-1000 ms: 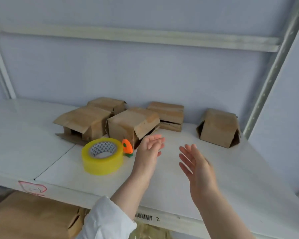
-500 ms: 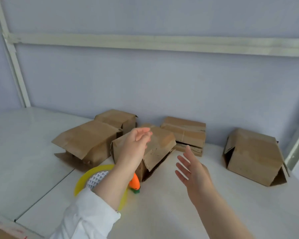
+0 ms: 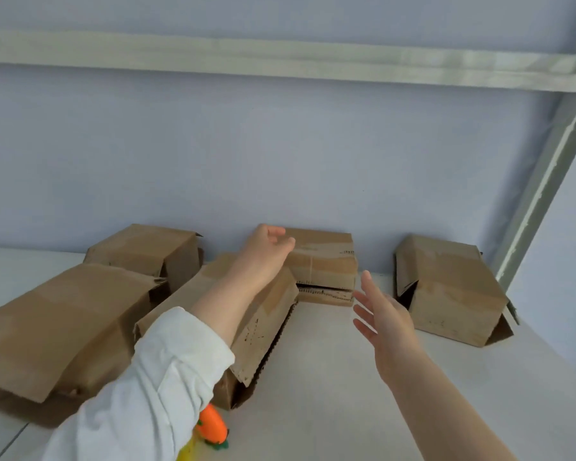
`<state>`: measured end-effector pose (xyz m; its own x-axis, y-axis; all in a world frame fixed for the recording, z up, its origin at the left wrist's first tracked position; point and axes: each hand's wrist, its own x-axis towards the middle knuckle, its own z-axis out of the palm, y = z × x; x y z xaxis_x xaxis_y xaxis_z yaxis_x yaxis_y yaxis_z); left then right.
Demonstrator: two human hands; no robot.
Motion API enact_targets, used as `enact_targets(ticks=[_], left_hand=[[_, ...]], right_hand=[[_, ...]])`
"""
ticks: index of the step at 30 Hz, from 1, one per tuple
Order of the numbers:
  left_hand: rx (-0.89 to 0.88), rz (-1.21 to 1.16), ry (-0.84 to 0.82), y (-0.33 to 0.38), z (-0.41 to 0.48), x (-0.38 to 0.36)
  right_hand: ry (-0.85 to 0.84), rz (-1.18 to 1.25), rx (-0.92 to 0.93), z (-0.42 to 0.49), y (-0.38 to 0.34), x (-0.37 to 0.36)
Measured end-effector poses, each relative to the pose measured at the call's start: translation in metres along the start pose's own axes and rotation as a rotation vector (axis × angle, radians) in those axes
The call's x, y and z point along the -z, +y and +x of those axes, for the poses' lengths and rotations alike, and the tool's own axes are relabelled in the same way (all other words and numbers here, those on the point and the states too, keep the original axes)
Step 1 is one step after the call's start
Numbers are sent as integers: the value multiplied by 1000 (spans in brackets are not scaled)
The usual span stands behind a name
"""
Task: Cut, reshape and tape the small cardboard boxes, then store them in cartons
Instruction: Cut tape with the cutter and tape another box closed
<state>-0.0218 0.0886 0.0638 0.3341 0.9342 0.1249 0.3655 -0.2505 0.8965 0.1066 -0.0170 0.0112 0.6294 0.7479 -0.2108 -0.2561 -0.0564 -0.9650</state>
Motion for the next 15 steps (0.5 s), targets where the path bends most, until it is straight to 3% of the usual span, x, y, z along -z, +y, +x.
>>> enact_targets(ticks=[4,7,10,15], left_hand=[[113,331,-34,-20,12,46],[251,473,-123,-39,5,67],[297,421,-194,-39,-4,66],[194,199,-84,-24,-15,72]], right_hand=[[-211,-206,-140,-12,21,-26],[-359,-232,-213,-23,38,-50],[-427,-134,-175,-28,38,-64],[-417,-45,26,-36,26,-67]])
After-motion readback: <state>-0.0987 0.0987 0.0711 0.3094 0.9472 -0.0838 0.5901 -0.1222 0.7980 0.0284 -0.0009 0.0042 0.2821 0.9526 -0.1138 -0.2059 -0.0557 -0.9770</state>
